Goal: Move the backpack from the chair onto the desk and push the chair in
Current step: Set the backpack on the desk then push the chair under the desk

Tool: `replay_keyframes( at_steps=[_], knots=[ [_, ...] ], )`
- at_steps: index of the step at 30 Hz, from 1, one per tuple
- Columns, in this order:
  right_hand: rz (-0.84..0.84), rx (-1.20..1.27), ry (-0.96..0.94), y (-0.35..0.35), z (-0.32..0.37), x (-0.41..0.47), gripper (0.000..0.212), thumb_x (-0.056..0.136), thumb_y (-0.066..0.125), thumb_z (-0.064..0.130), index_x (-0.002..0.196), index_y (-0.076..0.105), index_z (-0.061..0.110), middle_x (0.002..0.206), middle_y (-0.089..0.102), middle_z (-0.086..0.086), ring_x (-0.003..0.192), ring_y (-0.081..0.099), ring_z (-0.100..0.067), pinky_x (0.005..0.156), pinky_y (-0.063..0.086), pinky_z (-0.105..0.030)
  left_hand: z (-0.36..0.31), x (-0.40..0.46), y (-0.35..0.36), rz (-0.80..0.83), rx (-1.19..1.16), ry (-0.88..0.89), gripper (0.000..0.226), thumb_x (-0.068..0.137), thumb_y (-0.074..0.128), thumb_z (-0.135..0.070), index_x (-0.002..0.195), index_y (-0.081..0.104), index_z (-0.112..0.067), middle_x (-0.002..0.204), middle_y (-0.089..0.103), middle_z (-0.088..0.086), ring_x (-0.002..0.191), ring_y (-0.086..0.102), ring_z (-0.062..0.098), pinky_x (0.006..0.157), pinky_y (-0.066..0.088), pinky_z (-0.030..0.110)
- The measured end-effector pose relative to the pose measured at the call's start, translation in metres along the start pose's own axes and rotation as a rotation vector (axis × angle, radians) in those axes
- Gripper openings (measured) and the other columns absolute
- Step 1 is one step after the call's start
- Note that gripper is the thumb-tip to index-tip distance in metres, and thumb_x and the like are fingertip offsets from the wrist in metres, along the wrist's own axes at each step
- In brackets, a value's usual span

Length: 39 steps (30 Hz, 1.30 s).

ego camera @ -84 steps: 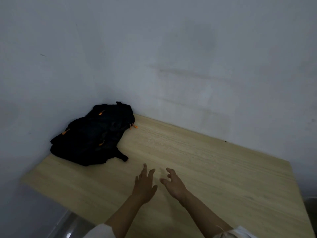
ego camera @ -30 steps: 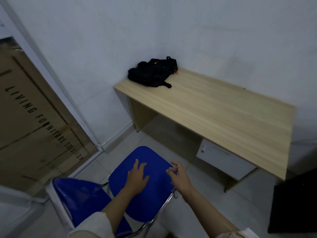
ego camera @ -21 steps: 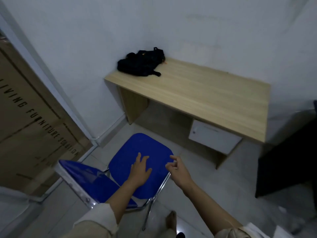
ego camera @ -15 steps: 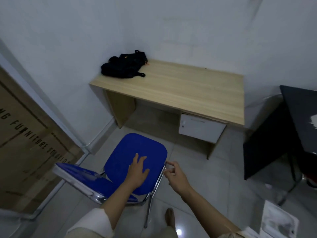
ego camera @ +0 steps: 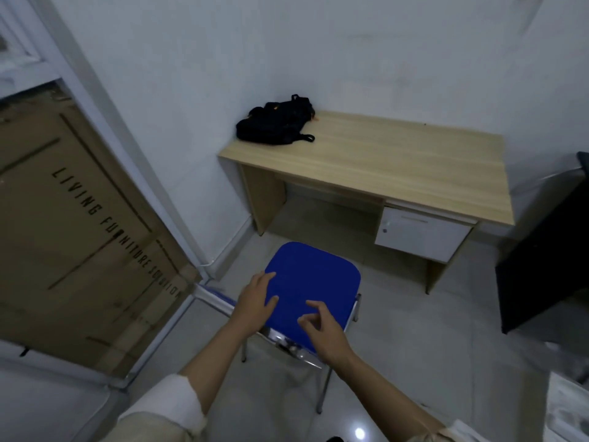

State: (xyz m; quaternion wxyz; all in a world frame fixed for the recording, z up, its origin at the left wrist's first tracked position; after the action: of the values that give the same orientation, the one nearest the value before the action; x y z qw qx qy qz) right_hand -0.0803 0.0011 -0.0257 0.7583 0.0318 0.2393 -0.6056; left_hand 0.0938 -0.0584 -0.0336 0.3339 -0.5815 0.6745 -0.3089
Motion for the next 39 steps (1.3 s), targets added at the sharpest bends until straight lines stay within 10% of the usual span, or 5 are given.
replay_keyframes(
  at_steps=[8, 19, 39],
  knots=[
    [0.009, -0.707, -0.215, 0.102, 0.026, 0.010, 0.078, 0.080, 0.065, 0.044, 0.146, 0.024, 0.030, 0.142, 0.045, 0.001, 0.124, 0.048, -0.020, 0.099, 0.043, -0.036, 0.072, -0.022, -0.067, 0.331, 0.180, 0.142, 0.075, 0.071, 0.053, -0.074, 0.131, 0.044, -0.030, 0.130, 0.056, -0.004, 0.114, 0.050, 0.012, 0.098, 0.045, 0.034],
    [-0.131, -0.898, -0.196, 0.104, 0.022, 0.033, 0.045, 0.090, 0.055, 0.028, 0.134, 0.042, 0.029, 0.122, 0.064, 0.000, 0.104, 0.062, -0.021, 0.083, 0.051, -0.035, 0.100, 0.004, -0.063, 0.244, 0.600, 0.358, 0.034, 0.084, 0.058, -0.008, 0.115, 0.058, -0.022, 0.108, 0.069, 0.004, 0.096, 0.060, 0.023, 0.086, 0.044, 0.032],
    [-0.042, -0.962, -0.310, 0.068, 0.046, 0.115, 0.046, 0.094, 0.048, 0.022, 0.138, 0.036, 0.032, 0.122, 0.063, -0.002, 0.103, 0.063, -0.022, 0.089, 0.052, -0.037, 0.110, 0.115, -0.061, 0.368, 0.753, 0.374, 0.034, 0.086, 0.058, -0.011, 0.119, 0.055, -0.020, 0.107, 0.069, 0.008, 0.093, 0.065, 0.024, 0.080, 0.053, 0.036]
  ],
)
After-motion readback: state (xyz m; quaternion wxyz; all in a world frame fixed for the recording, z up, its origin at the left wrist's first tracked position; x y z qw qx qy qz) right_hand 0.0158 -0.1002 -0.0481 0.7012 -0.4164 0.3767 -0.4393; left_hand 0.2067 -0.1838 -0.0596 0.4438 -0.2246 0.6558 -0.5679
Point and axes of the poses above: each hand's wrist, its own x-axis towards the middle knuckle, its own y-axis out of the palm, z = x × y, the point moved 4 cm from there along x, towards the middle knuckle
